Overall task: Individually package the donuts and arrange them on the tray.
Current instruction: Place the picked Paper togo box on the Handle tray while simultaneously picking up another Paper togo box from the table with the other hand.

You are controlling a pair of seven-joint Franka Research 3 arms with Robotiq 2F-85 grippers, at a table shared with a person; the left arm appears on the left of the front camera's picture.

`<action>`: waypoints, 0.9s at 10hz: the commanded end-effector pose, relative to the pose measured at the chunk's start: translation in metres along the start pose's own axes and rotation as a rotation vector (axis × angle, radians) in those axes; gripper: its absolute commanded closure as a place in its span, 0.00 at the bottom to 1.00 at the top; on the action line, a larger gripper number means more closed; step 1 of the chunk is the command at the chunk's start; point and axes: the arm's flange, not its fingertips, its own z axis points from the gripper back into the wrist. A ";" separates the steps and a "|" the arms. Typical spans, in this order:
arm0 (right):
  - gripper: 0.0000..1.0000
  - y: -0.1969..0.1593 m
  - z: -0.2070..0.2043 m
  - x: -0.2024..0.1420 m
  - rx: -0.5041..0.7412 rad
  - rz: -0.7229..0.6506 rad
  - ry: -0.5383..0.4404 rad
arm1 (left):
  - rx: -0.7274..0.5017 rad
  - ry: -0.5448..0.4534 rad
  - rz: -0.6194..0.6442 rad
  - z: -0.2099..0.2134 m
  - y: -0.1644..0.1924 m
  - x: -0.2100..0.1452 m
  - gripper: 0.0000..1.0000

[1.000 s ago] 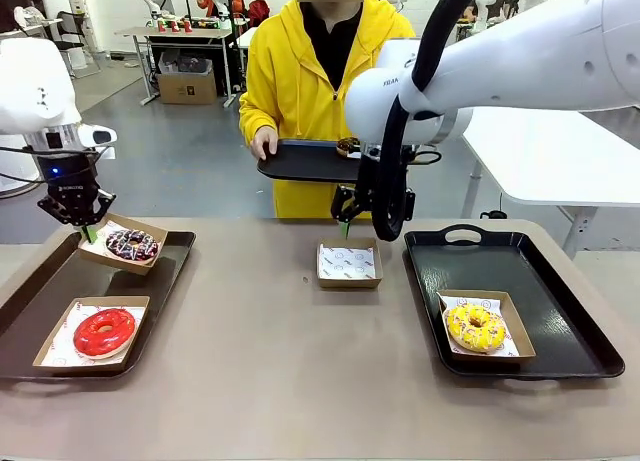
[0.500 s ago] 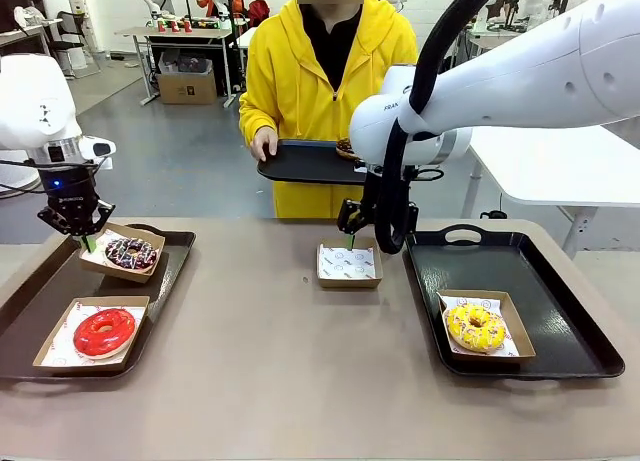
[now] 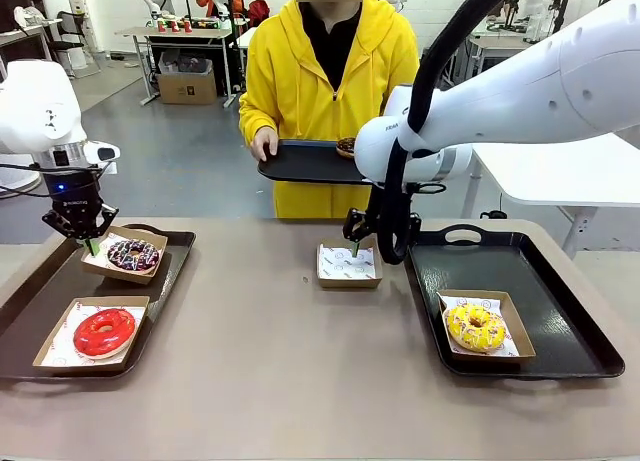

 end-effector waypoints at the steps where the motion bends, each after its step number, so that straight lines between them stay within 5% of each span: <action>1: 0.00 0.006 -0.004 0.005 -0.041 -0.037 -0.037 | 0.012 0.009 -0.022 0.004 -0.001 0.006 0.99; 9: 0.00 0.002 -0.009 0.013 -0.056 -0.079 -0.044 | 0.001 0.025 -0.043 0.007 -0.001 0.010 0.99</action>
